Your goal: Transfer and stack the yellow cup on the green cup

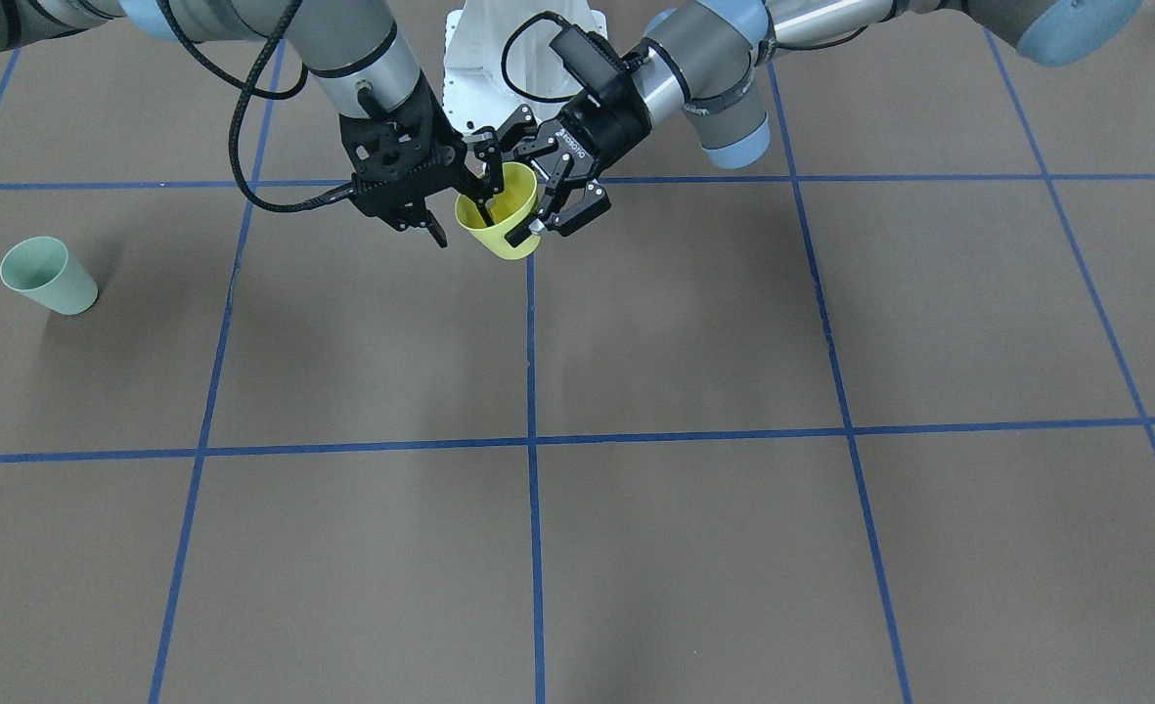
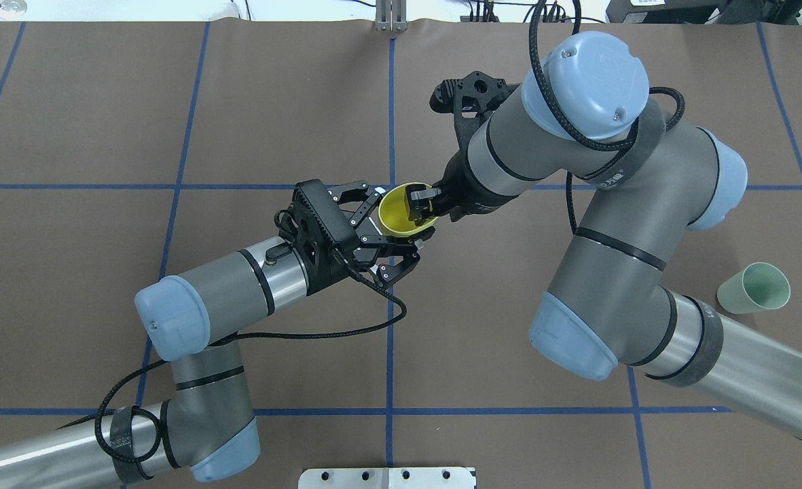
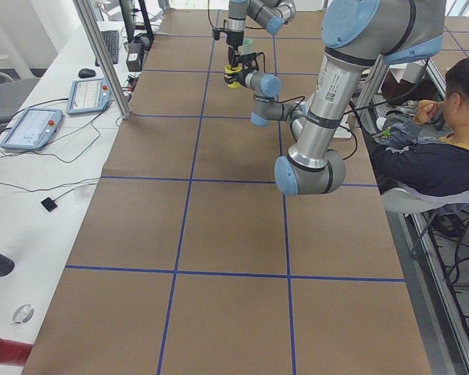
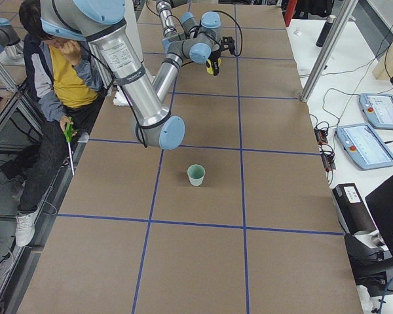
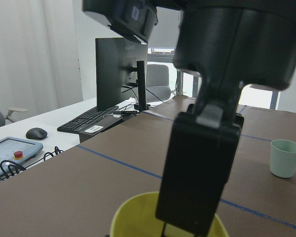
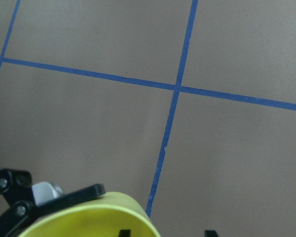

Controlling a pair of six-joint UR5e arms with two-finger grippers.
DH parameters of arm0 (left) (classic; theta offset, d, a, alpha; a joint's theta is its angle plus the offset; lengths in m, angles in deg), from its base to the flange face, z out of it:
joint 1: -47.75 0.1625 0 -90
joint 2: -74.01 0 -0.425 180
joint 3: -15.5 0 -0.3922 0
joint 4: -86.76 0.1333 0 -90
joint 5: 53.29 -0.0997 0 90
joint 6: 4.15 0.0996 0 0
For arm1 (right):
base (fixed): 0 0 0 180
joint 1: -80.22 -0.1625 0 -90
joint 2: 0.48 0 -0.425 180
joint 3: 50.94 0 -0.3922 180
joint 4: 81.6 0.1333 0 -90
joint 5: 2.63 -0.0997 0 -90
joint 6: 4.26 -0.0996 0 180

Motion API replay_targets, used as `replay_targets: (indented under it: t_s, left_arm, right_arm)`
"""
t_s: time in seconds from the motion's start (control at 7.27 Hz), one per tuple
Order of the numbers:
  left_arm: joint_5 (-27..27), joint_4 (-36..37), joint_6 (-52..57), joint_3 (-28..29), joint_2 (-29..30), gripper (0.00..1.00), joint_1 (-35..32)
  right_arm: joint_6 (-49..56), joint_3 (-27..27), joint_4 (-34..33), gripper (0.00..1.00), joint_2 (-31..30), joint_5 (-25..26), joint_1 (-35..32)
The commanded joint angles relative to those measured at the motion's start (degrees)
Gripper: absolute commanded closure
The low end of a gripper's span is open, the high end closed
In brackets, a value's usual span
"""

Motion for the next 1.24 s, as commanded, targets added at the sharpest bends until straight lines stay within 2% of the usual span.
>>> replay_targets:
  t_s: [0.0,0.55,0.69,0.83,0.96,1.1]
  left_arm:
    - [0.0,0.0,0.0,0.0,0.0,0.93,0.0]
    - [0.0,0.0,0.0,0.0,-0.1,0.93,0.0]
    - [0.0,0.0,0.0,0.0,-0.1,0.91,0.0]
    - [0.0,0.0,0.0,0.0,-0.1,0.80,0.0]
    - [0.0,0.0,0.0,0.0,-0.1,0.63,0.0]
    - [0.0,0.1,0.0,0.0,-0.1,0.28,0.0]
  right_arm:
    - [2.5,-0.1,0.0,0.43,0.0,-0.3,0.0]
    - [3.4,0.0,0.3,0.45,0.7,-0.9,0.1]
    - [3.5,0.0,0.3,0.57,0.7,-0.9,0.1]
    - [3.7,0.0,0.3,0.91,0.8,-0.9,0.1]
    - [3.7,0.0,0.3,1.00,0.8,-0.6,0.1]
    - [3.7,0.0,0.3,1.00,0.8,-0.4,0.1]
